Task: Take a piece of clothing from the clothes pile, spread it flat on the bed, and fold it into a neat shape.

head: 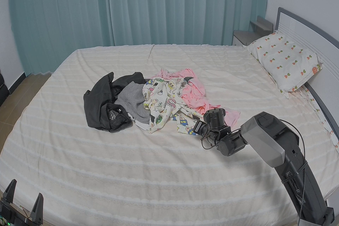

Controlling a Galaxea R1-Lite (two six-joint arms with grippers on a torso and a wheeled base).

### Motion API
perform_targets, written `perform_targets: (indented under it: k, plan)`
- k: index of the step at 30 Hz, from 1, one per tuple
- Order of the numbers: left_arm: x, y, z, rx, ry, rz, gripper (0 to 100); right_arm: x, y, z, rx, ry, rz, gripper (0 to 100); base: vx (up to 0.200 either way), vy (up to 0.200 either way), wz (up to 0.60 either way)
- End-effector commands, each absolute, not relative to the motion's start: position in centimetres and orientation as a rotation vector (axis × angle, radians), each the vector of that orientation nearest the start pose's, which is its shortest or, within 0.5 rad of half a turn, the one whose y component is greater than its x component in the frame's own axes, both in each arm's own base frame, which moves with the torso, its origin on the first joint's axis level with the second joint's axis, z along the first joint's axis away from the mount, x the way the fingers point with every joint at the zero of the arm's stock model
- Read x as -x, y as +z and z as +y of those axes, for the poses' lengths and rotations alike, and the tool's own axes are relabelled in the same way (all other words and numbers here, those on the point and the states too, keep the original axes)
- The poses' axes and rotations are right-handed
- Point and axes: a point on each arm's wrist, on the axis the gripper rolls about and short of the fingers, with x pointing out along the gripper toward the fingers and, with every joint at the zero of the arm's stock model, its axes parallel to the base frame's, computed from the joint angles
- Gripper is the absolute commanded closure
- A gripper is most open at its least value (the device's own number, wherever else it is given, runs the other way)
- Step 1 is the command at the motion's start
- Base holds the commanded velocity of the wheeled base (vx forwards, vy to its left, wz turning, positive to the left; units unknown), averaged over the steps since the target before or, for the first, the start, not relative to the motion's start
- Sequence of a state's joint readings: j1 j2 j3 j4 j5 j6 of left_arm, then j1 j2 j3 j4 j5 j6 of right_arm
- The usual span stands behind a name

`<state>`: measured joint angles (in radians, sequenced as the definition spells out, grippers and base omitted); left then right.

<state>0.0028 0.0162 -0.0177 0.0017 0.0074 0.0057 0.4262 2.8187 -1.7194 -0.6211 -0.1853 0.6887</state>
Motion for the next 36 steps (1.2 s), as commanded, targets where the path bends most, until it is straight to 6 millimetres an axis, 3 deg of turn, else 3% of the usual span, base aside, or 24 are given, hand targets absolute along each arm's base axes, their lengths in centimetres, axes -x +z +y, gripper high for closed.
perform_targets:
  k: [1, 11, 16, 19, 20, 26, 29, 36]
  plan:
    - [2.3, 7.6, 0.0, -0.006, 0.011, 0.0, 0, -46.7, -6.5, 20.4, -0.53, 0.052, 0.54, 100, 0.0, 0.0, 0.0]
    - [2.3, 7.6, 0.0, -0.006, 0.011, 0.0, 0, -41.3, -2.0, 18.3, -0.554, 0.1, 0.531, 100, 0.0, 0.0, 0.0]
    - [2.3, 7.6, 0.0, -0.006, 0.011, 0.0, 0, -36.0, -1.4, 16.8, -0.546, 0.175, 0.594, 100, 0.0, 0.0, 0.0]
    - [2.3, 7.6, 0.0, -0.006, 0.011, 0.0, 0, -36.0, -1.4, 16.8, -0.546, 0.175, 0.594, 100, 0.0, 0.0, 0.0]
    - [2.3, 7.6, 0.0, -0.006, 0.011, 0.0, 0, -31.4, -2.3, 15.5, -0.507, 0.23, 0.679, 100, 0.0, 0.0, 0.0]
    - [2.3, 7.6, 0.0, -0.006, 0.011, 0.0, 0, -25.1, -4.0, 12.7, -0.402, 0.328, 0.788, 100, 0.0, 0.0, 0.0]
    - [2.3, 7.6, 0.0, -0.006, 0.011, 0.0, 0, -23.3, -5.3, 11.8, -0.349, 0.376, 0.844, 100, 0.0, 0.0, 0.0]
    - [2.3, 7.6, 0.0, -0.006, 0.011, 0.0, 0, -23.4, -7.5, 11.9, -0.29, 0.393, 0.84, 100, 0.0, 0.0, 0.0]
